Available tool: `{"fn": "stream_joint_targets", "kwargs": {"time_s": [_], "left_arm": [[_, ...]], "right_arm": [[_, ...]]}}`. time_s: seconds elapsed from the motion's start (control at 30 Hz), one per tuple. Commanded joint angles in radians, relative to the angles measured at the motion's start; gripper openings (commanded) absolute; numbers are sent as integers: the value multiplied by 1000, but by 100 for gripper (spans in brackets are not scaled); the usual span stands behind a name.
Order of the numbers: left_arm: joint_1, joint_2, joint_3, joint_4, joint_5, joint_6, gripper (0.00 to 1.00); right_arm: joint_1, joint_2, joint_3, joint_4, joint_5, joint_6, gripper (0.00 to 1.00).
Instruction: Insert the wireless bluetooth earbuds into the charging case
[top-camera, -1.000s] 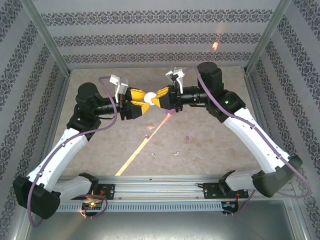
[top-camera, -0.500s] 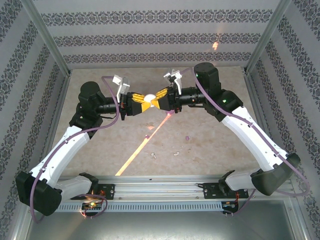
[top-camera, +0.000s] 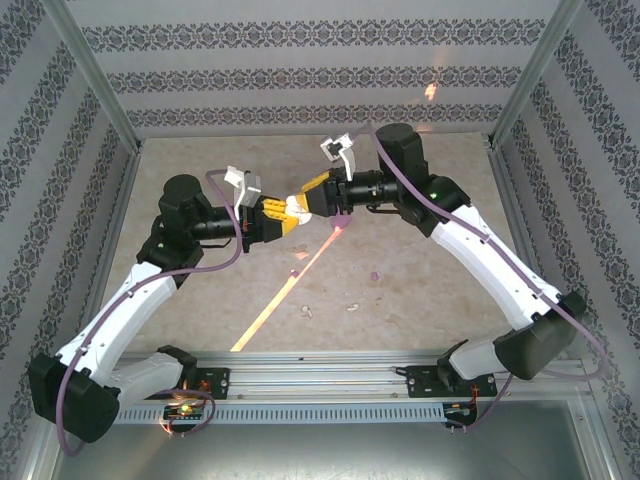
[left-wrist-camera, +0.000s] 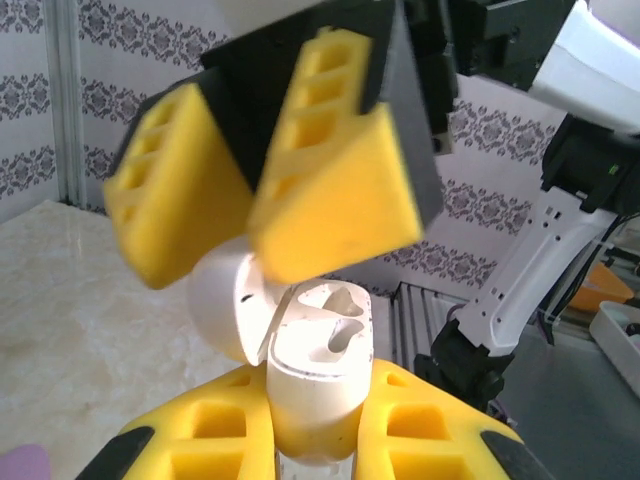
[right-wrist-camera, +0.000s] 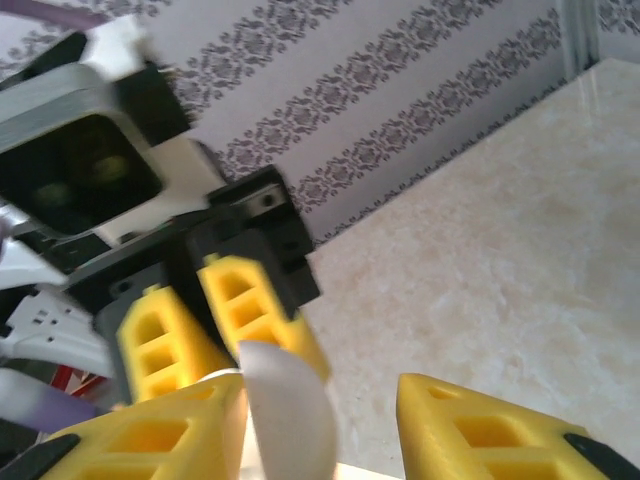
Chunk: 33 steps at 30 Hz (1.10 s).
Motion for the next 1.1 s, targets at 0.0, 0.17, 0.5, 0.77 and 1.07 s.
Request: {"fn": "stream_joint_targets", "kwargs": {"time_s": [0.0,0.17,0.5,0.77,1.07], "left_arm": [[0,-36,-20,-13,-16,81,0],[0,-37,-52,-41,-111,83,0],[15,-45,-146,-70,-270,100,0],[25,-150,-274,-57,-298,132,0],[26,-354,-384,-84,-357,176,0]], "right_arm": [[-15,19,-20,18,70,75,44],[-16,-1,-44,40,74,143,50],[-10,-124,-130,-147,301,246,57],[49,-165,-376,-175,475,330,50],[208,85,-465,-123,474,379,42]]}}
